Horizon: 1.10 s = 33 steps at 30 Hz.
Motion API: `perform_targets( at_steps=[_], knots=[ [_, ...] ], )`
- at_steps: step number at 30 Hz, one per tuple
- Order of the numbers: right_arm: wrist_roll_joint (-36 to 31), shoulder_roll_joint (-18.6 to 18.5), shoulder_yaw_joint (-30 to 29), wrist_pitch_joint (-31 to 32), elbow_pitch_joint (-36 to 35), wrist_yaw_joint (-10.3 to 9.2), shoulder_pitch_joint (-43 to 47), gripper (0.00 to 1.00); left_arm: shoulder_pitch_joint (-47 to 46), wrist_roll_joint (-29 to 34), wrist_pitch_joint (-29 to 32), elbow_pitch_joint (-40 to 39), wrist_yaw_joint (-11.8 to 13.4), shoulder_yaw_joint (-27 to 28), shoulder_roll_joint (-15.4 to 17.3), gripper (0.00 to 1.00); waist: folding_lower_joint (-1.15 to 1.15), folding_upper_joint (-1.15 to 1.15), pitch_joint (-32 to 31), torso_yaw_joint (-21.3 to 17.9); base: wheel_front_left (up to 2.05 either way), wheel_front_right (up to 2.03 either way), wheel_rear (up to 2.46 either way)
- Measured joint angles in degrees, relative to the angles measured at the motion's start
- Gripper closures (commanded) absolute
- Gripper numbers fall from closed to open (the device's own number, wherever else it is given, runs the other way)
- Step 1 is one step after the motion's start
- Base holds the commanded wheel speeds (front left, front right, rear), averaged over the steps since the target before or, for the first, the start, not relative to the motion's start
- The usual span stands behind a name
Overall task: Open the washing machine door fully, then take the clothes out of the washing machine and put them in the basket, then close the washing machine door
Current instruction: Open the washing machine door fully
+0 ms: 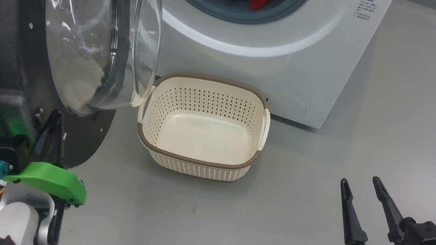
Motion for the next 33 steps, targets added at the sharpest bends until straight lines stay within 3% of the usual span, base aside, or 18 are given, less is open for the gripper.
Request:
perform_targets(
  at_steps=[33],
  knots=[
    [-1.2, -5.7, 0.4, 0.8, -3.8, 0.53, -5.4, 0.0, -6.5, -7.7, -2.9, -2.3, 0.5, 20.9, 3.7, 1.0, 0.0, 0.0, 15.6, 0.7, 0.0, 0.0, 0.0]
  ],
)
